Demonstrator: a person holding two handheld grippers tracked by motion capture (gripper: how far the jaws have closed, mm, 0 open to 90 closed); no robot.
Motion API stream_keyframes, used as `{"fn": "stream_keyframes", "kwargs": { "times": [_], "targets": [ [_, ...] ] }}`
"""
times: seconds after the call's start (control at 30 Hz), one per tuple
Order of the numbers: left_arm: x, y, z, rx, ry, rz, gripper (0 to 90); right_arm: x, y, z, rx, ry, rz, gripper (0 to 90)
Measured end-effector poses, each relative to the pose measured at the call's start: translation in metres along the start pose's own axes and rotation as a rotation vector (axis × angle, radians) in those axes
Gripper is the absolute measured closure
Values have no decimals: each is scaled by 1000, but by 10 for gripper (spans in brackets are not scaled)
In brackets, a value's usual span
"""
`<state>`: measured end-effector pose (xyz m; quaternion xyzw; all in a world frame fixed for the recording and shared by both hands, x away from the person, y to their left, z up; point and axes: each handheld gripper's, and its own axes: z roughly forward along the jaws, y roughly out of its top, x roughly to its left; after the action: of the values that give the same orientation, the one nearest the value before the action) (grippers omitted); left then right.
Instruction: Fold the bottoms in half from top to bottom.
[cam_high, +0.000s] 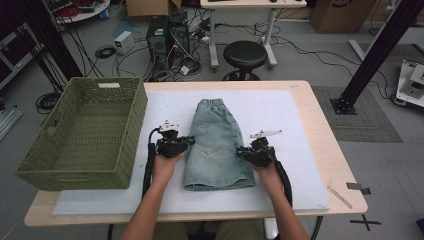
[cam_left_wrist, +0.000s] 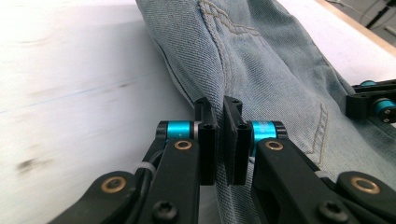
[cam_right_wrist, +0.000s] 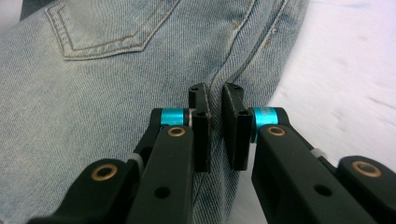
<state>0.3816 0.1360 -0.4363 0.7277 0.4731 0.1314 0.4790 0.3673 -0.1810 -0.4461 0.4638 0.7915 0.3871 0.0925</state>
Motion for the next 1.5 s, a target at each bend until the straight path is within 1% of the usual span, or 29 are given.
{"fn": "stream_keyframes", "kwargs": {
  "times": [0.07, 0.13, 0.2, 0.37, 0.43, 0.47, 0.5, 0.57, 0.6, 0.67, 0.7, 0.73, 0.77, 0.8, 0.87, 0.9, 0.97, 1.0, 1.03, 1.07, 1.1, 1.13, 1.17, 1.2, 1.23, 1.27, 1.33, 1.43, 1.5],
  "targets": [
    [5, -1, -3, -6, 4, -9, 853, 6, 4, 5, -2, -4, -14, 836],
    [7, -1, -2, -4, -7, -9, 853, 8, 6, 7, -1, -12, -22, 836],
    [7, -1, 1, -1, -15, 1, 852, 7, 6, 6, 2, -21, -24, 837],
    [5, 0, 10, 8, -22, 4, 850, -1, 9, 5, 1, -46, -26, 844],
    [6, 0, 12, 12, -28, -8, 844, -2, 10, 5, 3, -62, -41, 844],
    [6, 1, 13, 14, -31, -22, 834, -2, 10, 4, 3, -66, -52, 844],
    [7, 1, 13, 15, -31, -33, 797, -2, 10, 4, 4, -69, -56, 844],
    [9, 1, 12, 9, -27, -52, 609, -2, 9, 1, 1, -93, -75, 844],
    [11, 1, 11, 0, -33, -59, 522, -2, 8, -2, -10, -94, -80, 844],
    [13, 2, 8, -36, -45, -71, 449, -4, 8, -5, -26, -68, -79, 833],
    [13, 3, 7, -55, -46, -59, 439, -3, 8, -7, -30, -62, -89, 837],
    [12, 5, 6, -75, -49, -47, 428, -3, 7, -8, -28, -68, -105, 847],
    [11, 6, 6, -93, -52, -37, 406, -2, 6, -9, -22, -74, -121, 893],
    [10, 6, 7, -105, -55, -29, 394, -3, 5, -9, -13, -87, -139, 900],
    [8, 7, 8, -110, -55, -11, 353, -5, 4, -8, -7, -81, -140, 900],
    [7, 7, 8, -112, -61, -8, 341, -6, 4, -10, -13, -77, -132, 900],
    [6, 8, 7, -117, -64, 2, 337, -7, 4, -13, -30, -49, -100, 895],
    [5, 9, 6, -121, -67, 2, 333, -7, 4, -15, -43, -35, -93, 814],
    [5, 10, 5, -127, -71, 3, 324, -6, 5, -16, -53, -11, -74, 696],
    [6, 11, 4, -134, -72, 3, 320, -6, 5, -16, -49, 16, -64, 699],
    [6, 13, 3, -139, -75, 7, 317, -4, 4, -14, -37, 15, -81, 695],
    [6, 15, 1, -142, -81, 5, 309, -3, 4, -11, -18, 8, -89, 697],
    [6, 16, 1, -146, -84, 2, 292, -1, 3, -8, 10, -13, -108, 775],
    [6, 18, -1, -149, -85, 5, 286, -1, 2, -6, 20, -34, -120, 828],
    [7, 19, -2, -155, -92, 7, 283, -2, 1, -6, 24, -41, -119, 886],
    [7, 20, -4, -161, -89, 7, 282, -4, 0, -8, 19, -34, -115, 893],
    [9, 21, -6, -163, -87, 0, 282, -7, 0, -13, 11, -50, -115, 900],
    [11, 20, -7, -151, -82, -6, 275, -9, -2, -19, -2, -69, -103, 900],
    [12, 19, -6, -141, -82, -4, 275, -9, -4, -17, 5, -54, -98, 885]
  ]
}}
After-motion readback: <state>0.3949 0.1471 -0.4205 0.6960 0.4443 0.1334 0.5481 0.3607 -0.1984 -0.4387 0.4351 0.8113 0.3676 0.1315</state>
